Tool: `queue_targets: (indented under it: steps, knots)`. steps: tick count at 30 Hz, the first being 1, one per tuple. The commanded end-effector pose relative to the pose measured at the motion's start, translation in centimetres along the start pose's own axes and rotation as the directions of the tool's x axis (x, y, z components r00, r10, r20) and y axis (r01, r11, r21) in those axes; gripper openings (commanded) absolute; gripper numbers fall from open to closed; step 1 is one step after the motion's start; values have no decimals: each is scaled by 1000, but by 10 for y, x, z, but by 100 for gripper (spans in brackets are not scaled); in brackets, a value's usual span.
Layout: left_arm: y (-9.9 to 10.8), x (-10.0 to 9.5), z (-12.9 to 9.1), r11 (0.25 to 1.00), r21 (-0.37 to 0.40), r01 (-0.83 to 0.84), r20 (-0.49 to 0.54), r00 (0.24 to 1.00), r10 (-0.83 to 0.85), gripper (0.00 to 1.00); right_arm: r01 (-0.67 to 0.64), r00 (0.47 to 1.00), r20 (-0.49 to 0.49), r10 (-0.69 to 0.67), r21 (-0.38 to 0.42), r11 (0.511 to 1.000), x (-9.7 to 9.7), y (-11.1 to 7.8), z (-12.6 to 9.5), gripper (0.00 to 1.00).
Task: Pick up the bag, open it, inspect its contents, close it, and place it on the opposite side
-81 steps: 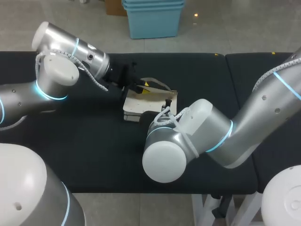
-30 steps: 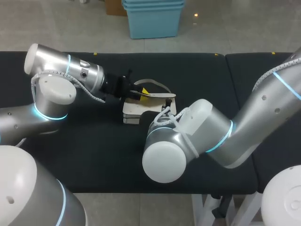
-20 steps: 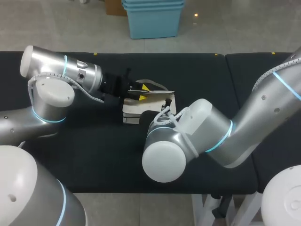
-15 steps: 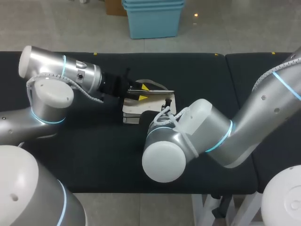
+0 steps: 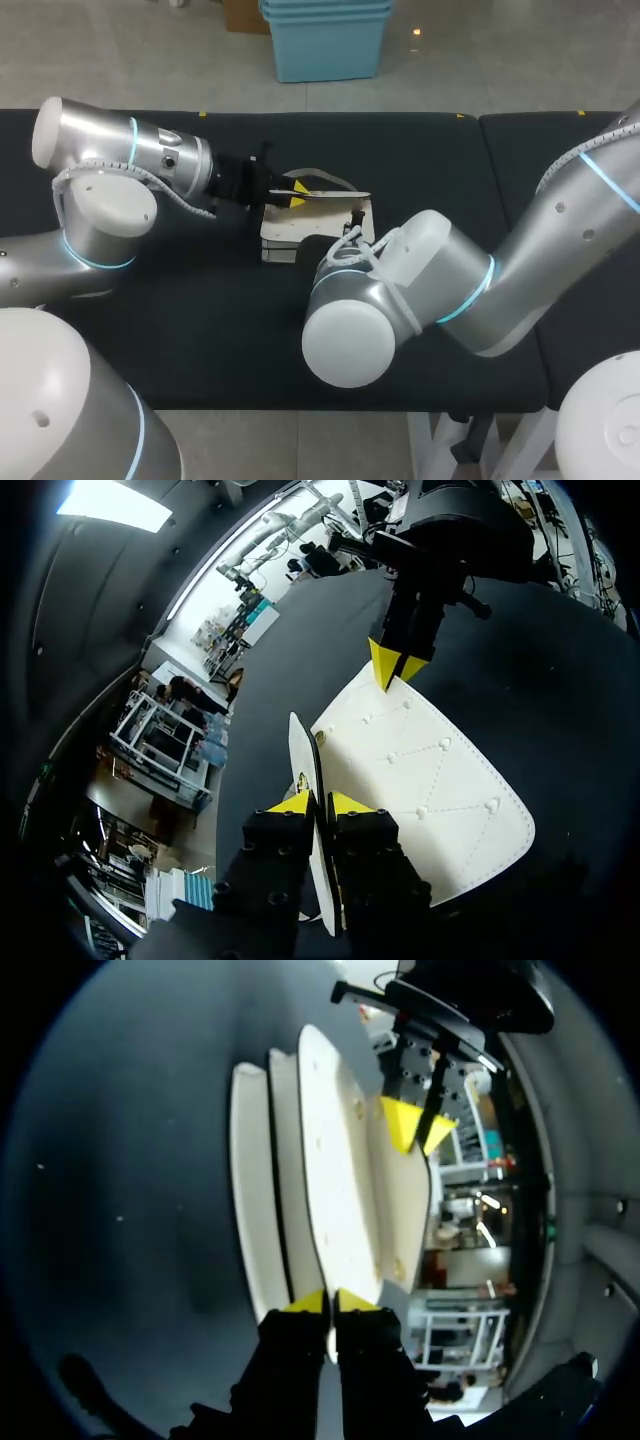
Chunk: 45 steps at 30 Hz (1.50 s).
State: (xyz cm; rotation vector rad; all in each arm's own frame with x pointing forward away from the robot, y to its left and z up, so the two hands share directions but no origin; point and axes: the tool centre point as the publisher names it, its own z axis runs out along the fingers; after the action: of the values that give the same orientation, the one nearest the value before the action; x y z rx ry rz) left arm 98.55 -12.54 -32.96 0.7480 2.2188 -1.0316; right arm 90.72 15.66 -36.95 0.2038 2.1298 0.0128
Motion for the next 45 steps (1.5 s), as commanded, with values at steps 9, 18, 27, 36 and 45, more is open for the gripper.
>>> queue_targets:
  steps: [9,18,27,36,45]
  knots:
    - [2,24,3,999,8,-49,5,999,49,0,-1,1000,22,2,-19,1000,5,-2,3,0]
    - [10,38,10,999,23,-38,3,999,38,0,-1,1000,22,2,-19,1000,5,-2,3,0]
    - [7,36,15,997,17,-69,-7,998,69,0,-1,1000,22,2,-19,1000,5,-2,3,0]
    - [15,34,21,997,-45,-66,-8,998,66,0,-1,1000,22,2,-19,1000,5,-2,3,0]
    - [22,38,7,997,-44,-70,34,997,71,0,-1,1000,22,2,-19,1000,5,-2,3,0]
